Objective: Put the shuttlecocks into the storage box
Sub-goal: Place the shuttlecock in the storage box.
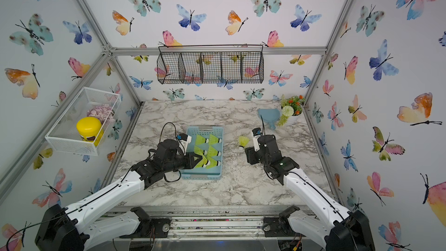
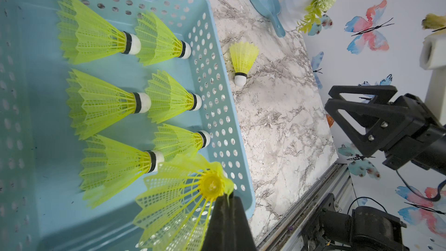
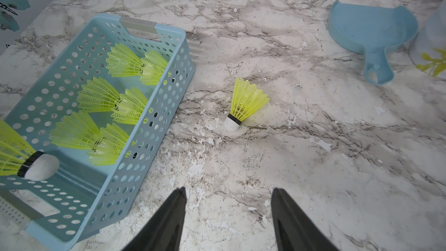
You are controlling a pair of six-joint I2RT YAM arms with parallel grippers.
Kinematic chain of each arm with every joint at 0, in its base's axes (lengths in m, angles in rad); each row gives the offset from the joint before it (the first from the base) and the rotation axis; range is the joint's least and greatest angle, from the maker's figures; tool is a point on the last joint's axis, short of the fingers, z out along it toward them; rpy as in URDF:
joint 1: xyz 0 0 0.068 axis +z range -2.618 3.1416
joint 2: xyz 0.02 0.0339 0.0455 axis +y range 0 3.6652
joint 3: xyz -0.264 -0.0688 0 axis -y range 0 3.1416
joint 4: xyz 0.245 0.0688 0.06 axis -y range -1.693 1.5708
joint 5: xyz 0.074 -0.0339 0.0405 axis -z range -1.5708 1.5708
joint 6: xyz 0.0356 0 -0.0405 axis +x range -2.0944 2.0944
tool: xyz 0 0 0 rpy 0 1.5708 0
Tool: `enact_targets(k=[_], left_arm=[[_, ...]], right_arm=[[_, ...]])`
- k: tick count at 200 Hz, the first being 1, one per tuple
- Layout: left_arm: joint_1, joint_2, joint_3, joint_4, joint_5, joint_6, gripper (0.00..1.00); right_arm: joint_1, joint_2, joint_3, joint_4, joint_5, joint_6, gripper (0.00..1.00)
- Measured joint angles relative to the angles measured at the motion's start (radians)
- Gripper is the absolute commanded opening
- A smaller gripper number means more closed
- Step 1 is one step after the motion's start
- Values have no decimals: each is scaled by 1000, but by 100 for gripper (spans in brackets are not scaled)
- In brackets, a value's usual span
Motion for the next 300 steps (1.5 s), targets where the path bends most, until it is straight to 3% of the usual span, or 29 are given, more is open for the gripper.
enact_targets(k=[300], left_arm=[[-85, 138, -118, 203, 47, -135, 0]], right_arm=[[0, 28, -49, 37, -19, 14, 63]])
